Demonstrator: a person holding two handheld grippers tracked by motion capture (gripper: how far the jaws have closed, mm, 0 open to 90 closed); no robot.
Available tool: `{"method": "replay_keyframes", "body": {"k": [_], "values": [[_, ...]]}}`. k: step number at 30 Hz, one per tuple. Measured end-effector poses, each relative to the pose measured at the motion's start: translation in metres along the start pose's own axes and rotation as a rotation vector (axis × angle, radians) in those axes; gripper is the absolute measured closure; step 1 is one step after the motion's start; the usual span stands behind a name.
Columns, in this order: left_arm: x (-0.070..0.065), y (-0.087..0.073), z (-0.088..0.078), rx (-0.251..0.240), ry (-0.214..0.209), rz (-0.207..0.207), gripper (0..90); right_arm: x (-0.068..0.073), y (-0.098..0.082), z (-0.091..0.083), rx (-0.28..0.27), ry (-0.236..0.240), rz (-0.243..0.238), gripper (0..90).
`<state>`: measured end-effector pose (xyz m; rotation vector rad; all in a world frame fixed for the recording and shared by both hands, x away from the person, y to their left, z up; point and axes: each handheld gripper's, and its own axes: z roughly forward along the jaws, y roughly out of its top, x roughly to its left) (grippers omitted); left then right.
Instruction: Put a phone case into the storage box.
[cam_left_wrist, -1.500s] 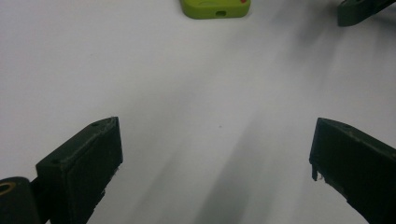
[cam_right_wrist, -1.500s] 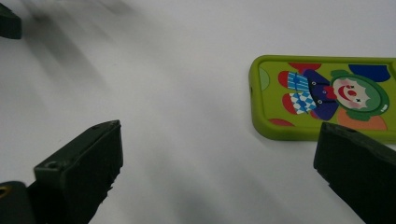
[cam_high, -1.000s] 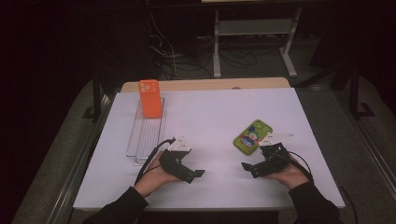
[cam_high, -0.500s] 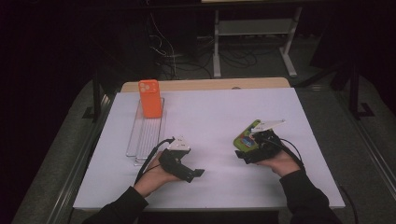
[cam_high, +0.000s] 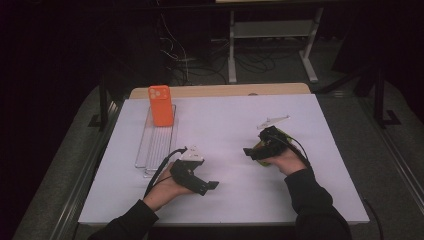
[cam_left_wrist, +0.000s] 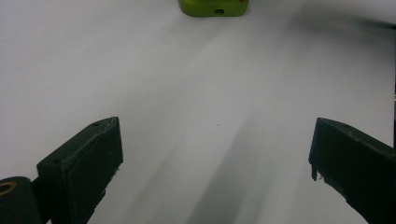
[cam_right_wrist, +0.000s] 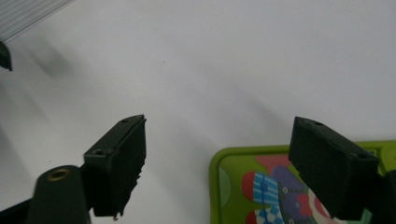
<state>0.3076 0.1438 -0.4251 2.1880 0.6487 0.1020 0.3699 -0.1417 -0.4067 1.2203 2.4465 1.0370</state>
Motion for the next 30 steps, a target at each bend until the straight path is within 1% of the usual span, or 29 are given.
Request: {"method": "replay_keyframes", "body": {"k": [2,3,5,7,9,11,14,19,21,23,24,25,26,30], "values": [[0.0,0.0,0.0,-0.004,-0.003,-0.003,2.3,0.0,0.003,0.005,0.003,-0.007,-0.003,21.8],[0.001,0.0,-0.001,-0.001,-0.001,0.003,2.3,0.001,0.005,0.007,0.012,-0.007,-0.002,23.9],[0.001,0.0,-0.001,0.0,-0.001,0.009,2.3,0.0,0.007,0.012,0.033,0.003,-0.01,32.0],[0.002,0.0,-0.001,0.003,0.0,0.005,2.3,-0.001,0.009,0.017,0.044,0.013,0.003,39.0],[0.001,0.0,-0.001,0.004,-0.001,0.002,2.3,-0.001,0.01,0.023,0.06,-0.003,-0.006,46.6],[0.001,0.0,-0.001,0.006,-0.001,-0.001,2.4,-0.002,0.012,0.027,0.072,-0.003,-0.002,55.2],[0.001,0.0,-0.001,0.007,0.001,0.0,5.1,-0.003,0.012,0.033,0.088,-0.01,-0.013,68.1],[0.001,0.0,-0.001,0.001,0.002,0.0,5.1,-0.007,0.011,0.039,0.108,-0.032,-0.006,84.5],[0.001,0.0,-0.002,0.002,0.001,0.004,5.1,-0.008,0.01,0.041,0.11,-0.031,-0.005,87.8],[0.001,0.0,-0.002,0.005,0.001,0.005,5.1,-0.009,0.01,0.042,0.119,-0.033,-0.011,88.2],[0.0,0.0,-0.001,0.001,0.002,0.001,5.1,-0.008,0.01,0.043,0.119,-0.033,-0.011,88.2],[0.0,0.0,-0.001,-0.004,0.001,-0.007,5.1,-0.008,0.009,0.043,0.133,-0.034,-0.012,88.2],[0.001,0.0,-0.001,0.003,0.002,0.001,5.1,-0.008,0.009,0.043,0.134,-0.035,-0.012,88.2],[0.001,0.0,-0.001,0.003,0.004,0.002,5.1,-0.007,0.008,0.043,0.144,-0.036,-0.014,88.3]]}}
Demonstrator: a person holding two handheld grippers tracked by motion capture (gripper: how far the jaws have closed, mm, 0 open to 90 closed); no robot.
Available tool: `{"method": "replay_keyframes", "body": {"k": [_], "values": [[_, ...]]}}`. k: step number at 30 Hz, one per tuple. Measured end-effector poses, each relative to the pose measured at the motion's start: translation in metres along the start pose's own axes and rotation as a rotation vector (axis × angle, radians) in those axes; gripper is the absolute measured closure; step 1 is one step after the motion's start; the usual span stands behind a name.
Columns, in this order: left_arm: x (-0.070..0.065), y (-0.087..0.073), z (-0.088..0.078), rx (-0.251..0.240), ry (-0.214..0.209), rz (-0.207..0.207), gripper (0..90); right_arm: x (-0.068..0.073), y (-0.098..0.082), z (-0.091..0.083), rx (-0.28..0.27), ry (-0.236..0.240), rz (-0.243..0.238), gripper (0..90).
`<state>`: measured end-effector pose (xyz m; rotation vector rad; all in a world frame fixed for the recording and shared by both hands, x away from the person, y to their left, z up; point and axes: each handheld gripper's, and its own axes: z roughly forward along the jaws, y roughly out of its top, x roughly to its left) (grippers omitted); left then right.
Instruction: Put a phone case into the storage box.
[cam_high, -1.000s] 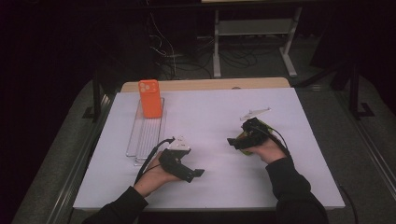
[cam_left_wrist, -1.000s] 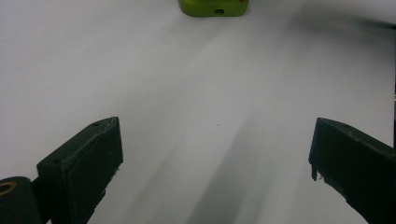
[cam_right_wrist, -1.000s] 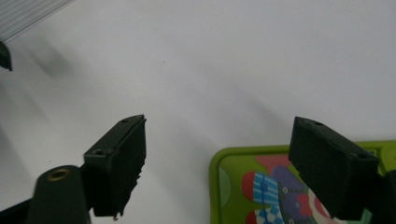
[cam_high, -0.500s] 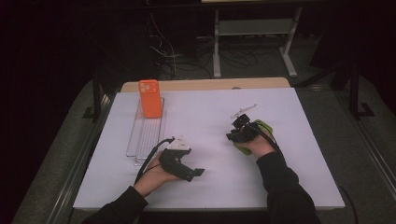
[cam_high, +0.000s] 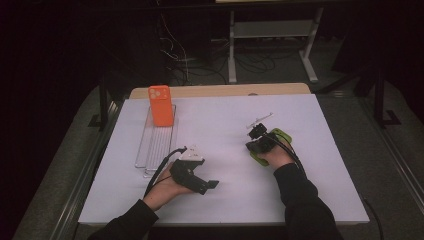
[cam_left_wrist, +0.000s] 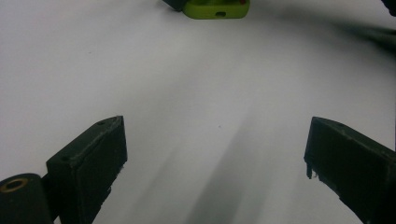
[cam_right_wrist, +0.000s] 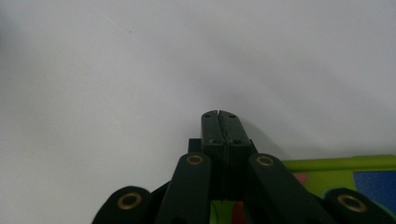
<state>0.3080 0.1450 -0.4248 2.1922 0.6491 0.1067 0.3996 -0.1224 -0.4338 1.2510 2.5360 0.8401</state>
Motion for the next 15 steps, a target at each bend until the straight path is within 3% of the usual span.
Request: {"method": "replay_keyframes", "body": {"k": [15], "values": [[-0.001,0.0,0.001,0.002,-0.004,0.001,5.1,0.0,-0.014,-0.015,0.025,0.001,-0.01,88.3]]}}
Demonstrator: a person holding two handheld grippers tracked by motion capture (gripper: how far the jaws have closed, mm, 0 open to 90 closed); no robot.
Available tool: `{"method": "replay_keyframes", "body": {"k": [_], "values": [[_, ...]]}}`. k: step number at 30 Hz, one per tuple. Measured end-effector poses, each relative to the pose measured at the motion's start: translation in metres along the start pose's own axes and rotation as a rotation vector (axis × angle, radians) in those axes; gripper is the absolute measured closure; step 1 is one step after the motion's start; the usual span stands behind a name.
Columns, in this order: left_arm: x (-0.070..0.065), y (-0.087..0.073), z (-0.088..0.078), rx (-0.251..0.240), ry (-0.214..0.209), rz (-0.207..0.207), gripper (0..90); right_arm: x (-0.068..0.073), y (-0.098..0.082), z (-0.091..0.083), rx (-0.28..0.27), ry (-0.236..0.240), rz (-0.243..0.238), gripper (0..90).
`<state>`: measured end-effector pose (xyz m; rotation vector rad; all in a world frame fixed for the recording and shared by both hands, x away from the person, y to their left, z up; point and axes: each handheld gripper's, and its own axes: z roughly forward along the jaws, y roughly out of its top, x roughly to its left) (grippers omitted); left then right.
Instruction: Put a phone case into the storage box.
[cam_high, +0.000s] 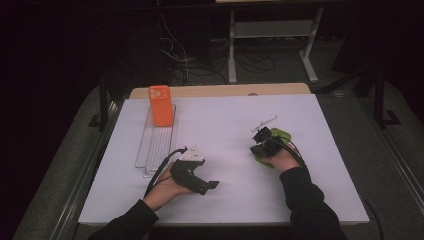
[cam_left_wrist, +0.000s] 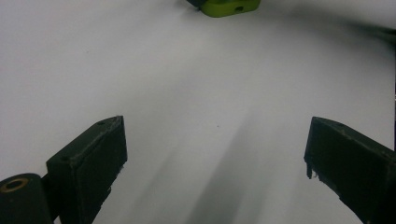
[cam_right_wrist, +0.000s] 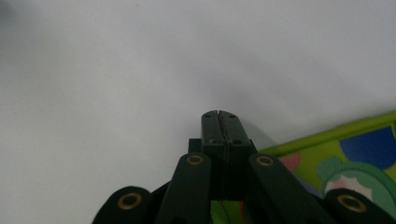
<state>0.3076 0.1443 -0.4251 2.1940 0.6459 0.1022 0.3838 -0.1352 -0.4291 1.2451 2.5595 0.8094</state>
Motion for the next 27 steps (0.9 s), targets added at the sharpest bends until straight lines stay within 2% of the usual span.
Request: {"method": "replay_keyframes", "body": {"k": [4,6,19,22,27], "values": [[0.0,0.0,0.0,-0.002,0.0,0.001,5.1,-0.002,-0.007,-0.007,-0.001,-0.001,-0.003,88.3],[0.001,0.0,0.0,0.004,0.001,0.014,5.1,-0.003,-0.01,-0.011,0.001,-0.003,-0.008,88.4],[-0.001,0.0,0.001,-0.008,-0.002,0.003,5.1,-0.009,-0.031,-0.03,0.015,0.005,-0.005,88.4],[-0.001,0.0,0.001,-0.007,-0.003,0.002,5.2,-0.008,-0.033,-0.032,0.024,0.001,-0.005,88.5],[0.0,0.0,0.001,0.003,-0.002,0.017,5.1,0.001,-0.034,-0.027,0.062,-0.005,-0.042,88.5]]}}
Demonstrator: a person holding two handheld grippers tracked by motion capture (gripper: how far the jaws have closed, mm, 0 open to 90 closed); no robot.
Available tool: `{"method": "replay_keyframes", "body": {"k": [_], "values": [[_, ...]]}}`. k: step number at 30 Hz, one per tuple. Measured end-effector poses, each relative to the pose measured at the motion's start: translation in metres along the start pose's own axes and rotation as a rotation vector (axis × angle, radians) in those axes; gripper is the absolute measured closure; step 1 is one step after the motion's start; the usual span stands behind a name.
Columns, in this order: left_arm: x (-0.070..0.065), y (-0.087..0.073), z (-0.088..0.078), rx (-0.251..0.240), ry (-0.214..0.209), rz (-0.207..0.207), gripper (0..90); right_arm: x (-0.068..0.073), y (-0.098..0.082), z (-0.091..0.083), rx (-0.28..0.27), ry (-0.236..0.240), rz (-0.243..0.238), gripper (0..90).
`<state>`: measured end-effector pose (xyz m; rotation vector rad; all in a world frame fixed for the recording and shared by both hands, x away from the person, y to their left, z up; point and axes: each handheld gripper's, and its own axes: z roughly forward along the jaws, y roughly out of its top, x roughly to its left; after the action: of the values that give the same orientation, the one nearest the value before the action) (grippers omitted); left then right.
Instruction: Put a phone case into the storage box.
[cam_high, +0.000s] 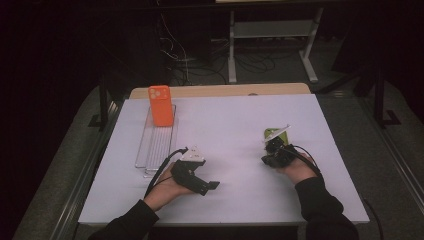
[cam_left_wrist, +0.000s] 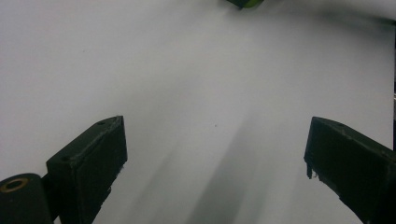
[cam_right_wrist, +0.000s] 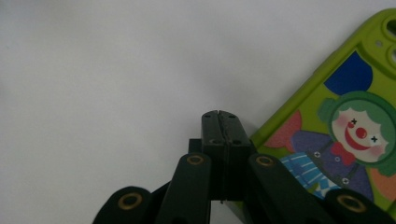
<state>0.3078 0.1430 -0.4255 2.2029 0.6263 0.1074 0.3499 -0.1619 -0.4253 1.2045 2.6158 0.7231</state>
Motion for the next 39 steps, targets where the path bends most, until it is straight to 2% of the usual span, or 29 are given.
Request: {"method": "replay_keyframes", "body": {"k": [3,8,16,18,21,26,28,32,33,35,38,39], "values": [[-0.001,0.0,-0.001,-0.003,-0.001,-0.003,5.1,-0.001,-0.001,0.001,0.008,-0.012,-0.005,88.5],[0.0,0.0,0.0,-0.003,-0.001,-0.007,5.1,-0.01,-0.008,-0.003,-0.001,-0.023,0.018,88.5],[-0.002,0.0,0.001,-0.009,-0.004,-0.014,5.1,-0.026,-0.023,-0.011,0.015,-0.064,0.06,88.5],[-0.001,0.0,0.001,-0.005,-0.005,-0.01,5.1,-0.029,-0.027,-0.012,0.007,-0.06,0.072,88.5],[-0.001,0.0,0.002,-0.003,-0.006,-0.009,5.1,-0.029,-0.029,-0.018,-0.035,-0.015,0.088,87.4],[-0.001,-0.001,0.002,0.009,-0.009,-0.002,5.1,-0.021,-0.03,-0.027,-0.104,0.074,0.092,67.4],[-0.001,-0.001,0.002,0.01,-0.009,0.0,5.1,-0.015,-0.031,-0.029,-0.122,0.106,0.075,57.5],[0.0,-0.001,0.002,0.011,-0.005,0.004,5.1,-0.005,-0.036,-0.03,-0.168,0.129,0.057,38.0],[-0.001,-0.001,0.002,0.013,-0.005,-0.004,5.1,-0.002,-0.038,-0.031,-0.183,0.121,0.049,35.8],[-0.002,-0.001,0.002,0.011,-0.009,-0.016,5.1,0.005,-0.041,-0.03,-0.205,0.13,0.04,25.0],[-0.002,-0.001,0.002,0.017,-0.01,-0.004,5.1,0.013,-0.047,-0.026,-0.228,0.128,0.017,12.7],[-0.001,-0.001,0.002,0.015,-0.01,-0.002,4.9,0.016,-0.05,-0.024,-0.233,0.128,0.003,12.0]]}}
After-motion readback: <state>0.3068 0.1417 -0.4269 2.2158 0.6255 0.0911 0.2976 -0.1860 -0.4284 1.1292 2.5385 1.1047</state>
